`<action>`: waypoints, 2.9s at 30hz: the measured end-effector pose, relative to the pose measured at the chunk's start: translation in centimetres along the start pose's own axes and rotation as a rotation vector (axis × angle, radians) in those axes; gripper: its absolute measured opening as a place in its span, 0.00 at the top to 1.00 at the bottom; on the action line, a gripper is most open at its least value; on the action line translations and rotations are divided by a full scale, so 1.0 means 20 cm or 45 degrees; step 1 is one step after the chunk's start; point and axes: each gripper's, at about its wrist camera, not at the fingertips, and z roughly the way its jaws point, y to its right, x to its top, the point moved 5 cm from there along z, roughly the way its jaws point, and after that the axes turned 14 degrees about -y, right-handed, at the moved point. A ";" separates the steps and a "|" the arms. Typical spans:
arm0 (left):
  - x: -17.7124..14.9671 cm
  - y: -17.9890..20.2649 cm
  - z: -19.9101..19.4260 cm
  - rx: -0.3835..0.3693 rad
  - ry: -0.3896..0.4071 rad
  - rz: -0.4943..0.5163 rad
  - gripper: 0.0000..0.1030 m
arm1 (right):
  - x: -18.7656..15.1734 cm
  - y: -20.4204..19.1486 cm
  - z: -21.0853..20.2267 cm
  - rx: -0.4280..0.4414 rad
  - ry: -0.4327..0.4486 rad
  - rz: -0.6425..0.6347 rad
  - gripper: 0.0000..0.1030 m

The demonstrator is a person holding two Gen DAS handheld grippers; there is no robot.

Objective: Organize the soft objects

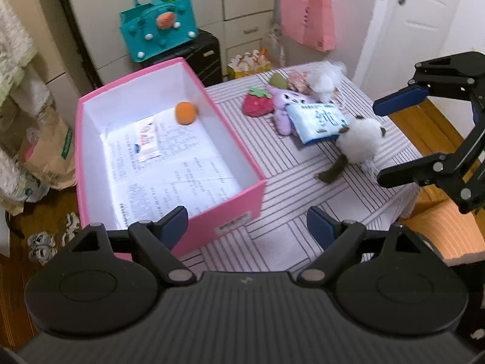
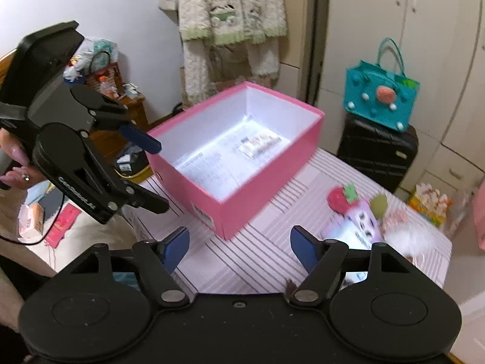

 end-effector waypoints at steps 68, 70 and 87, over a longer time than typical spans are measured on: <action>0.57 0.34 0.85 -0.392 0.107 -0.359 0.72 | -0.38 1.08 0.66 0.328 -0.007 0.763 0.72; 0.56 0.33 0.82 -0.389 0.130 -0.355 0.72 | -0.37 1.07 0.63 0.319 0.012 0.747 0.71; 0.45 0.26 0.57 -0.395 0.234 -0.360 0.70 | -0.23 0.87 0.38 0.203 0.082 0.548 0.67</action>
